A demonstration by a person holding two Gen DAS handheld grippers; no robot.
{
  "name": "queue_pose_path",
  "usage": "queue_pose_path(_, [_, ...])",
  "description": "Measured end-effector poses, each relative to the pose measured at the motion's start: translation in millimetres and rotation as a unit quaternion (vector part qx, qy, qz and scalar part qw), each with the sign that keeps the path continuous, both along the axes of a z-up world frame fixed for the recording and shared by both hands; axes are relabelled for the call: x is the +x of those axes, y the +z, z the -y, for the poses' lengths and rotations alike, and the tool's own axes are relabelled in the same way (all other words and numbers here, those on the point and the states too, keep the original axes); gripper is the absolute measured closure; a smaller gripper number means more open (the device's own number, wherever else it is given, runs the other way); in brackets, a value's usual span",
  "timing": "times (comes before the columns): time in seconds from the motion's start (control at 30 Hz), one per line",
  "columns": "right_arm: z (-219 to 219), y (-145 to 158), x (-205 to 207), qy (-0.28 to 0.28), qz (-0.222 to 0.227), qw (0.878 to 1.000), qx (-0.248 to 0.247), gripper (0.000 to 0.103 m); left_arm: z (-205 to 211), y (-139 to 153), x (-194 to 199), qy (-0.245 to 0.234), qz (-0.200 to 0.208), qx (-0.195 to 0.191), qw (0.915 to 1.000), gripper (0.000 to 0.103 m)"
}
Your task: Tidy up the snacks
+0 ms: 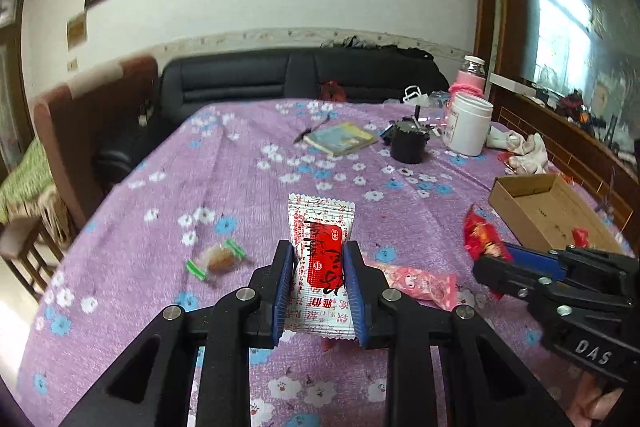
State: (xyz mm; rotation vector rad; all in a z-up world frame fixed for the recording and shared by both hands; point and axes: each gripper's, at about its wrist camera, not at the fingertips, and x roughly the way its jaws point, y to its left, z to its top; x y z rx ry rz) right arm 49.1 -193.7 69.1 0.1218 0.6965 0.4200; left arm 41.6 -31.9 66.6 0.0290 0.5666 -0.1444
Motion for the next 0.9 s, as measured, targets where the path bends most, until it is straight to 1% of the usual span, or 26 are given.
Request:
queue_pose_path(0.03, [3.3, 1.5, -7.4, 0.000, 0.001, 1.000, -0.002, 0.082, 3.7, 1.1, -3.1, 0.001, 0.011, 0.010, 0.9999, 0.076])
queue_pose_path(0.1, [4.0, 2.0, -9.7, -0.008, 0.007, 1.000, -0.006, 0.082, 8.8, 3.2, -8.0, 0.000, 0.029, 0.024, 0.9993, 0.076])
queue_pose_path(0.27, [14.4, 2.6, -8.7, -0.020, 0.006, 1.000, 0.004, 0.082, 12.9, 7.9, -13.0, 0.004, 0.052, 0.040, 0.9978, 0.076])
queue_pose_path(0.9, [29.7, 6.7, -8.7, -0.045, 0.006, 0.999, 0.010, 0.082, 16.0, 8.6, -17.7, 0.016, 0.073, 0.060, 0.9954, 0.076])
